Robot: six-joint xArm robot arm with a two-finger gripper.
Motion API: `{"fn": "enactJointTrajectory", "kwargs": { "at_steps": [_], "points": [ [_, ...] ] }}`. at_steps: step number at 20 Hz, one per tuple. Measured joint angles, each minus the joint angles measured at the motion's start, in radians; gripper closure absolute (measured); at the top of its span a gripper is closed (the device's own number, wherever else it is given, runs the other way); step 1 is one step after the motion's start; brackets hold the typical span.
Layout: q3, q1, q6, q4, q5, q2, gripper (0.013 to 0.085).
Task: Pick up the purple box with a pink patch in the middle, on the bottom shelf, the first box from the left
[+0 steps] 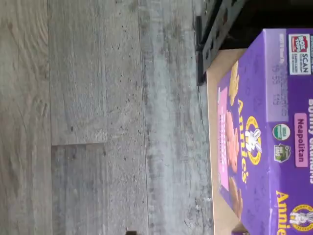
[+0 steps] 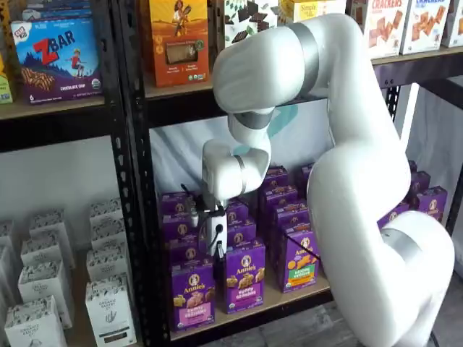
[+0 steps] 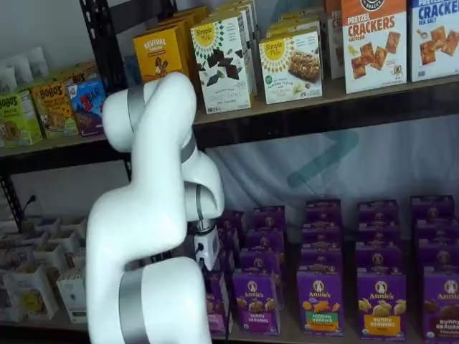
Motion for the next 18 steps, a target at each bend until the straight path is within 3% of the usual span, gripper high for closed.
{"fn": "enactJointTrajectory", "kwargs": {
  "at_steps": [1, 3, 4, 9, 18],
  "points": [
    [-0.001, 0.000, -0.013, 0.014, 0.001, 0.000, 0.0130],
    [-0.033, -0.009, -0.173, 0.184, 0.026, 0.017, 0.0130],
    [-0.045, -0.012, -0.196, 0.206, 0.033, 0.024, 0.0130],
    [-0.104, -0.023, -0.223, 0.229, 0.046, 0.062, 0.0130],
    [-0.226, -0.017, -0.191, 0.205, 0.085, 0.152, 0.0130]
  ]
}}
